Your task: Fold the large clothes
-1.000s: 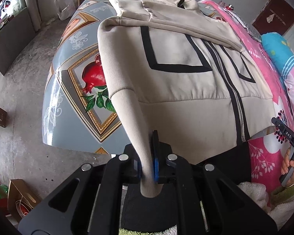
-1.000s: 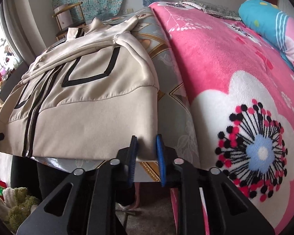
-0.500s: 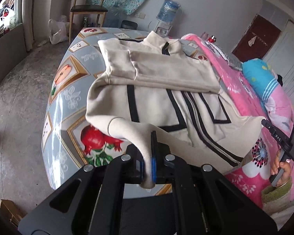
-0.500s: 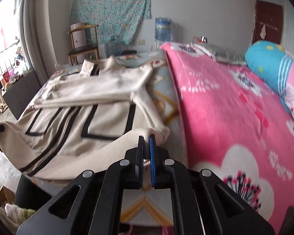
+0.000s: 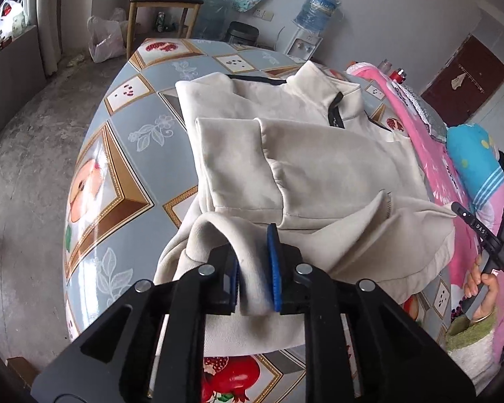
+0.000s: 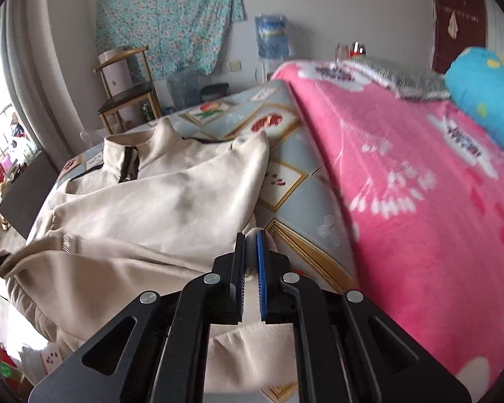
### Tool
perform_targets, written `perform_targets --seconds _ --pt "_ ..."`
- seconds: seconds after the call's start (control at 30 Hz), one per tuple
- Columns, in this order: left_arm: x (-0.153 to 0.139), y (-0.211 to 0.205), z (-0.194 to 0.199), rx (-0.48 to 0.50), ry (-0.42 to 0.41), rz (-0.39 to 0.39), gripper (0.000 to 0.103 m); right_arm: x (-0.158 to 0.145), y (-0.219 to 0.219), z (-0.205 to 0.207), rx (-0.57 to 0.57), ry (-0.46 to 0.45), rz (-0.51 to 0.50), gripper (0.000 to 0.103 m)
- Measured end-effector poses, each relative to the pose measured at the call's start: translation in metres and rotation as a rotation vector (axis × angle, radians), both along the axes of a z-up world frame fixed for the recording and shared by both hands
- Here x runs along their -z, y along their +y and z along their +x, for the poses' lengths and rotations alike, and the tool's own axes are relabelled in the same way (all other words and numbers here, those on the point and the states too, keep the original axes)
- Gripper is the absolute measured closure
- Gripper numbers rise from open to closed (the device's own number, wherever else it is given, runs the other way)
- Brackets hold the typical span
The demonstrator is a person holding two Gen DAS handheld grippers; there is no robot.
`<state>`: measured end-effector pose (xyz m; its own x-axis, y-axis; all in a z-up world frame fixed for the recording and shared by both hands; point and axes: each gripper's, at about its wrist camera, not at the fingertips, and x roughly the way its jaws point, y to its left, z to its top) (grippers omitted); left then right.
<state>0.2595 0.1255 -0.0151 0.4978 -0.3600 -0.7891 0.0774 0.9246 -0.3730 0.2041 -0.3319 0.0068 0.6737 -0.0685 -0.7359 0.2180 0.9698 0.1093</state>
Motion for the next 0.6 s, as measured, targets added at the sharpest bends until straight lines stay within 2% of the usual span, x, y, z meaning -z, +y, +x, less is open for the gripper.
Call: perform_targets --seconds 0.03,0.07,0.1,0.13,0.17,0.2,0.33,0.43,0.5,0.6 --pt "0.003 0.002 0.001 -0.011 0.005 -0.003 0.084 0.003 -0.001 0.001 0.006 0.005 -0.003 0.088" --pt "0.004 0.004 0.0 -0.018 0.005 -0.011 0.081 0.005 -0.001 0.001 0.013 0.003 -0.004 0.078" --pt "0.005 0.006 -0.001 -0.02 0.005 -0.023 0.073 0.006 -0.002 0.0 0.024 -0.003 -0.004 0.065" --pt "0.004 0.009 -0.003 -0.028 -0.002 -0.026 0.067 0.006 -0.004 -0.001 0.034 -0.007 -0.005 0.06" --pt "0.002 0.012 -0.005 -0.045 -0.017 -0.012 0.053 0.006 -0.005 -0.004 0.042 -0.01 -0.005 0.056" --pt "-0.003 0.016 -0.009 -0.073 -0.046 0.018 0.046 0.005 -0.007 -0.008 0.046 -0.011 0.0 0.055" --pt "-0.022 0.032 -0.027 -0.117 -0.098 0.014 0.045 -0.003 -0.012 -0.026 0.067 -0.016 0.026 0.048" --pt "-0.026 0.031 -0.047 -0.105 -0.107 -0.007 0.043 -0.007 -0.012 -0.049 0.074 -0.024 0.063 0.038" --pt "-0.022 0.025 -0.063 -0.08 -0.094 -0.038 0.043 -0.003 -0.009 -0.065 0.069 -0.011 0.107 0.032" --pt "-0.008 0.02 -0.088 -0.067 -0.067 -0.123 0.04 0.015 -0.002 -0.085 0.056 0.058 0.161 0.031"
